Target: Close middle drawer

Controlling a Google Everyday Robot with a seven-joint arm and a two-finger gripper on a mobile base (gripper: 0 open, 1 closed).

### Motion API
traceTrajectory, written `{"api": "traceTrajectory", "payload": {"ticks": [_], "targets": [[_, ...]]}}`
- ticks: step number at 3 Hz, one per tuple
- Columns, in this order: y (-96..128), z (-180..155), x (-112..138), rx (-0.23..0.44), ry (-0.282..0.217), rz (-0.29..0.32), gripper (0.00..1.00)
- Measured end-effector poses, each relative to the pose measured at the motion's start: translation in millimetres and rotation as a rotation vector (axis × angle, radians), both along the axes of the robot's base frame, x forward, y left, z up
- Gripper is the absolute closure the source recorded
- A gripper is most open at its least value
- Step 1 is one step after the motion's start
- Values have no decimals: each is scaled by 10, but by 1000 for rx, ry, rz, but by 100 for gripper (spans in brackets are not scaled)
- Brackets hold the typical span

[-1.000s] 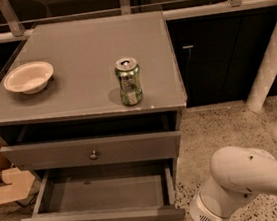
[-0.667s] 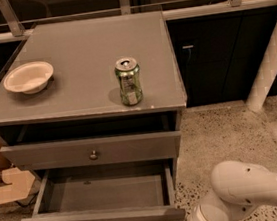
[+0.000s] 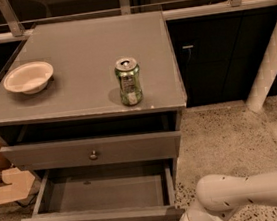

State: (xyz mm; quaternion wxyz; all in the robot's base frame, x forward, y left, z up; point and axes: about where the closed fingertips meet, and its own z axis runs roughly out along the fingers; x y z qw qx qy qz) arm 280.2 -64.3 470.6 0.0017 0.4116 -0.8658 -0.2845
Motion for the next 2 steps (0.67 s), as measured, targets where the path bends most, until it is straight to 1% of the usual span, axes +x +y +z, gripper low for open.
{"api": "traceTrajectory", "payload": {"ticks": [1, 2], "targets": [[0, 0, 0, 0, 0, 0, 100], [19, -132, 83, 22, 3, -28, 100]]}}
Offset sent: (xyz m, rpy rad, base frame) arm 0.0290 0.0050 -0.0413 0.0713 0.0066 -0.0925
